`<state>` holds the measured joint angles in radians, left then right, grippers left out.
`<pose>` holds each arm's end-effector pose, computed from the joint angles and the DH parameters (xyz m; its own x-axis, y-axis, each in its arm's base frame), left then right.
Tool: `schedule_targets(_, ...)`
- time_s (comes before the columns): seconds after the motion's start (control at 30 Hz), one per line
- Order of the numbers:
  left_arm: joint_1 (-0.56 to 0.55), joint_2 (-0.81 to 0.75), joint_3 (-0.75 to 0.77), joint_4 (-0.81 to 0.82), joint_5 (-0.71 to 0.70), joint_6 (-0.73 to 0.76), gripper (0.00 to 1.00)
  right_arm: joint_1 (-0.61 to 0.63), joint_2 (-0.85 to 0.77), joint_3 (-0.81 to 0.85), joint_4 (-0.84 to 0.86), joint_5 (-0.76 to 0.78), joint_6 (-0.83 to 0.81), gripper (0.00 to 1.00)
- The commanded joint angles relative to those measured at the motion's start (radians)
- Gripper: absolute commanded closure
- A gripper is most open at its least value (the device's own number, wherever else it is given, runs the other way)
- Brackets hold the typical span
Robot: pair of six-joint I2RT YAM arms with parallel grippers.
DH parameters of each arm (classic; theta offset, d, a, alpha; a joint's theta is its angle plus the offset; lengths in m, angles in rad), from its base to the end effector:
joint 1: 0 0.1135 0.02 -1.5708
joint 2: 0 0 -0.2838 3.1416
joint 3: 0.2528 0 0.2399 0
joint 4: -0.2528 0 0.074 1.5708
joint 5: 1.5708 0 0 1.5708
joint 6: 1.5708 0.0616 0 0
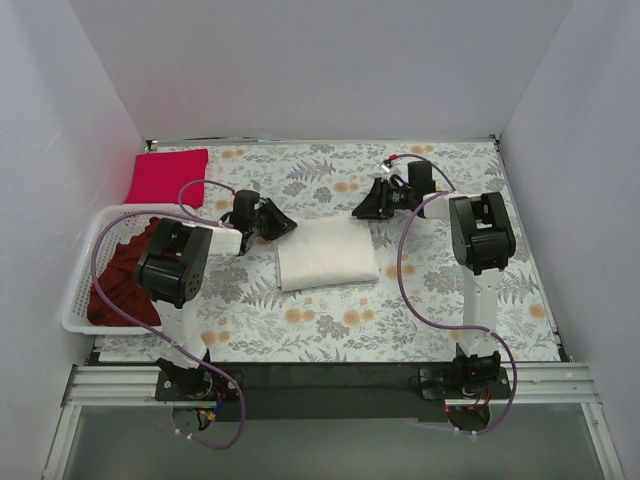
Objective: Fold and stack the t-shirts
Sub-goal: Fold the tshirt
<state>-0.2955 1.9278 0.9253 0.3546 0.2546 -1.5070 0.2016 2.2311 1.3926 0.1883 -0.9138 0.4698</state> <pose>0.3794 -0.1317 0.1353 -0.5098 -0.8544 0.1009 -0.5460 0.2307 -0.8054 0.4633 0.1445 0.1375 -0.8637 0.1057 -0.4927 -0.3911 0.4759 0.7877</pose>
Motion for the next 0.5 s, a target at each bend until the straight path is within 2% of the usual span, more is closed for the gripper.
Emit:
schedule_targets(0.0,0.012,-0.133,-0.022,-0.039,-0.031,0.021,0.80,-0.010,-0.143,-0.041,0.042,0.021,0.016,0.53)
schedule_targets(0.17,-0.001,-0.314,-0.054,-0.078,-0.020,0.018,0.71,-0.007,-0.293,-0.199,0.086,0.004,0.072,0.53)
schedule_targets(0.3,-0.045,-0.449,-0.127,-0.095,-0.020,0.002,0.71,0.009,-0.408,-0.329,0.172,-0.016,0.128,0.52)
schedule_targets(0.47,-0.102,-0.487,-0.268,-0.045,-0.003,-0.056,0.78,0.028,-0.433,-0.460,0.269,-0.005,0.171,0.53)
